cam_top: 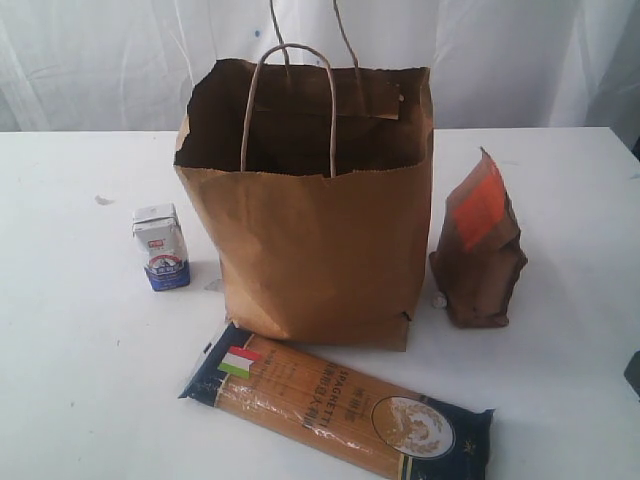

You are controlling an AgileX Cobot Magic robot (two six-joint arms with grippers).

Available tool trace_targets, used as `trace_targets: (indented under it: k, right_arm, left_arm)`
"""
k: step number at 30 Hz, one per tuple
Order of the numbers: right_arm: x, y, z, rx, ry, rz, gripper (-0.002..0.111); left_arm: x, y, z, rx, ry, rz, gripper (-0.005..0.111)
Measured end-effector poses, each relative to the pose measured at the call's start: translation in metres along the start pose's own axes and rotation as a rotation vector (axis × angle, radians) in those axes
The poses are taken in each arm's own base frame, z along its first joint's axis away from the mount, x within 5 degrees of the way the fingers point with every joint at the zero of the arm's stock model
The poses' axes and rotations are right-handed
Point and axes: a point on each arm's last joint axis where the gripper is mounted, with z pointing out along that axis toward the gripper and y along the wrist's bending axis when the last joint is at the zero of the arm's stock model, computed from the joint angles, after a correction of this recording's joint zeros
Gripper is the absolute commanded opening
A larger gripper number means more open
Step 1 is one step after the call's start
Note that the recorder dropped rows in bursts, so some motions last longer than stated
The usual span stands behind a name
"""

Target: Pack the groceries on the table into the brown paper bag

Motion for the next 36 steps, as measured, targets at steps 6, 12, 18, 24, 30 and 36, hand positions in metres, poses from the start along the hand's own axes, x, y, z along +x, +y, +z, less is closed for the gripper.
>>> trace_targets:
  k: [6,12,18,24,30,36]
  right_arm:
    - [0.012,-0.008,0.003,0.058,0.02,-0.012,0.0]
    - [0.011,-0.009,0.004,0.073,0.001,-0.011,0.0]
    - [0.017,-0.01,0.003,0.072,0.077,-0.11,0.0]
    - [0.019,-0.009,0.003,0.068,0.095,-0.166,0.0]
    - [0.019,-0.009,0.003,0.068,0.095,-0.169,0.0]
    - [0.019,-0.009,0.003,0.068,0.095,-0.169,0.0]
  left_arm:
    - [0.0,0.0,0.0,0.0,0.0,0.0,0.0]
    - [0.0,0.0,0.0,0.0,0.0,0.0,0.0]
    - [0.0,0.0,0.0,0.0,0.0,0.0,0.0]
    - [0.0,0.0,0.0,0.0,0.0,0.0,0.0]
    - [0.0,0.0,0.0,0.0,0.0,0.0,0.0]
    - [0.0,0.0,0.0,0.0,0.0,0.0,0.0]
